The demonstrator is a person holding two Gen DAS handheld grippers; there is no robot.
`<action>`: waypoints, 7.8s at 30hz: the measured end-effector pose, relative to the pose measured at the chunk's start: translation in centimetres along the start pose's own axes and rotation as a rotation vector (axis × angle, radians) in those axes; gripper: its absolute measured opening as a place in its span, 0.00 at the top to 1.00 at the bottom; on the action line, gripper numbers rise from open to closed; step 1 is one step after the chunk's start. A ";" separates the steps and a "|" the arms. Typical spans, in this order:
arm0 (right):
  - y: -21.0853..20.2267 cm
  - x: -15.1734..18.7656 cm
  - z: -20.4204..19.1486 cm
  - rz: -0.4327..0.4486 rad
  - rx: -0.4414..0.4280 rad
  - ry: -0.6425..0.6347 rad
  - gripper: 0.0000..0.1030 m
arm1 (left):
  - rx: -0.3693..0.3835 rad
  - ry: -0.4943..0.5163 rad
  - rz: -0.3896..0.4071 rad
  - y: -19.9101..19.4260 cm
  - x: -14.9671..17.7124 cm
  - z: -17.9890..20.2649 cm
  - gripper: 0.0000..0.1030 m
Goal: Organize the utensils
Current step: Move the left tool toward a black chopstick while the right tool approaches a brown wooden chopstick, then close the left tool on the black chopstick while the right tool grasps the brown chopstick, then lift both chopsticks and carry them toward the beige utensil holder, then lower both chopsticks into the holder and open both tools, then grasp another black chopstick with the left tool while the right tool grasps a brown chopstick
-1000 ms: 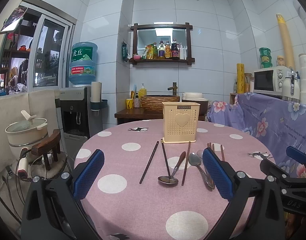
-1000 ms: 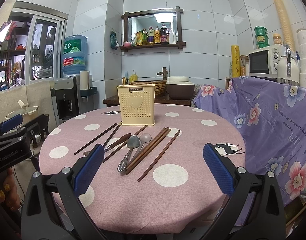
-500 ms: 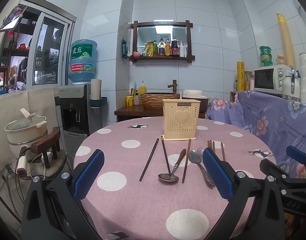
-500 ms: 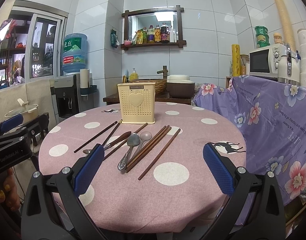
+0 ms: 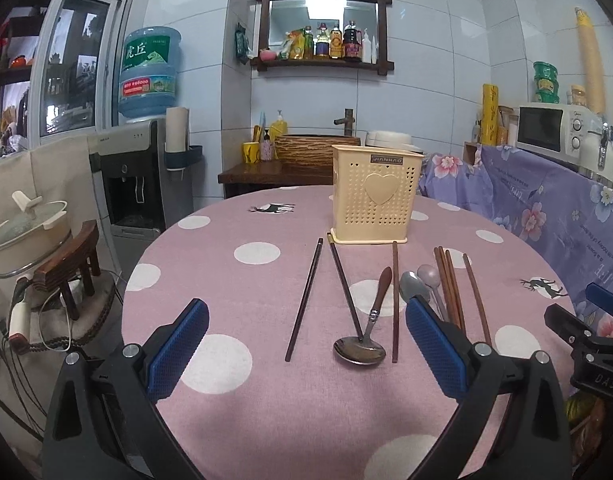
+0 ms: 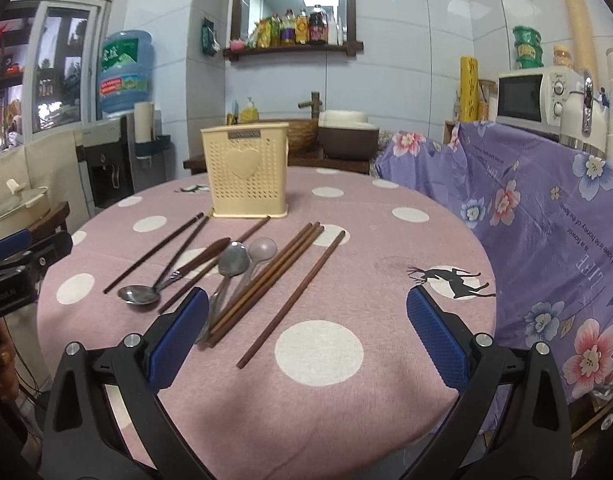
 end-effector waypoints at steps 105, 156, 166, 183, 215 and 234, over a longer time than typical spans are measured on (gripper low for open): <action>8.9 -15.3 4.4 -0.084 -0.215 0.263 0.93 | 0.165 -0.057 -0.151 11.1 -14.6 -2.4 0.92; 11.9 -37.7 -1.3 0.116 -0.269 0.136 0.93 | 0.213 -0.120 0.050 11.7 -34.1 -0.8 0.92; 17.1 -34.8 -1.9 0.081 -0.181 0.115 0.93 | 0.221 -0.169 -0.013 16.9 -30.4 0.9 0.92; 22.7 -26.3 -3.6 -0.058 -0.181 0.134 0.99 | 0.204 -0.157 -0.204 22.5 -20.8 1.3 0.91; 17.8 -5.7 1.6 -0.366 -0.004 0.159 0.57 | 0.170 -0.136 -0.369 16.7 -5.1 -2.3 0.32; 19.8 -0.9 0.0 -0.508 0.056 0.140 0.82 | 0.187 -0.068 -0.446 17.9 -1.9 -0.1 0.41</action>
Point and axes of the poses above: each gripper's, at about its wrist camera, not at the fingertips, and y roughly the way its jaws point, z to its right, x to its underside, the point moved 7 cm from there along y, roughly the way its jaws point, and after that the axes turned 3 degrees about z, right-handed, at the moved point
